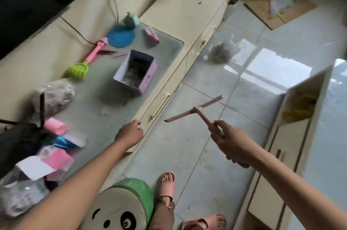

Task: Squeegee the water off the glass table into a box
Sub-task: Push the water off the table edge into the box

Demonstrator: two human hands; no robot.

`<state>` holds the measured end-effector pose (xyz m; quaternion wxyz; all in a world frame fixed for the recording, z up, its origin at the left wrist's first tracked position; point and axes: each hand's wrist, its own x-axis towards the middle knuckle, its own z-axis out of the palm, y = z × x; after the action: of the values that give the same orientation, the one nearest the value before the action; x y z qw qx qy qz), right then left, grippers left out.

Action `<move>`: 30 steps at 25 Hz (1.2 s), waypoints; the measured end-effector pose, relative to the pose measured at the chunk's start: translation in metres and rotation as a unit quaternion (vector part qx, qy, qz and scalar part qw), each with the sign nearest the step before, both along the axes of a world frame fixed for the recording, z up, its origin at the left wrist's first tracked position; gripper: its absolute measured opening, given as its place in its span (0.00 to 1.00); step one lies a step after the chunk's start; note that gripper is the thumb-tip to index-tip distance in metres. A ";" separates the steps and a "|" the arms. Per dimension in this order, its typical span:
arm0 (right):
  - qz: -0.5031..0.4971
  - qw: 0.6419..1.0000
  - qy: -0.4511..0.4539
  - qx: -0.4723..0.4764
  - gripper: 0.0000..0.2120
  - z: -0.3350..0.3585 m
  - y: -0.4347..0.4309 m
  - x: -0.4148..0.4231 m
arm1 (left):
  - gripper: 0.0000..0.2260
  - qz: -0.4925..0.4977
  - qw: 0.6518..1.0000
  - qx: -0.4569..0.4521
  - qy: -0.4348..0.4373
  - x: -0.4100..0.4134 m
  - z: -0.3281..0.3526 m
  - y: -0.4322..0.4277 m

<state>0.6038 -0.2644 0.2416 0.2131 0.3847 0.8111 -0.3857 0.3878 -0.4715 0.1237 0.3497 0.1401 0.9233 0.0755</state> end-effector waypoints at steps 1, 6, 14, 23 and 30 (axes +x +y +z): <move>0.034 0.999 0.002 0.018 0.08 0.001 -0.002 -0.022 | 0.17 0.031 0.999 0.008 -0.005 -0.023 -0.002 -0.003; 0.146 0.983 0.008 0.109 0.11 -0.007 -0.001 -0.115 | 0.11 0.318 0.917 0.185 -0.154 -0.117 -0.016 0.014; 0.207 0.967 -0.004 0.152 0.10 -0.026 0.007 -0.165 | 0.20 0.494 0.792 0.286 -0.218 -0.194 -0.071 0.054; 0.170 0.973 -0.033 0.150 0.11 -0.029 0.017 -0.133 | 0.12 0.484 0.796 0.298 -0.207 -0.203 -0.077 0.067; 0.105 0.983 -0.024 0.149 0.14 -0.008 0.030 -0.047 | 0.07 0.468 0.771 0.330 -0.278 -0.149 -0.014 0.063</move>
<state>0.5565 -0.2346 0.2335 0.2122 0.3345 0.8898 -0.2266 0.2383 -0.4088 0.1096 0.4451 -0.2297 0.6554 0.5653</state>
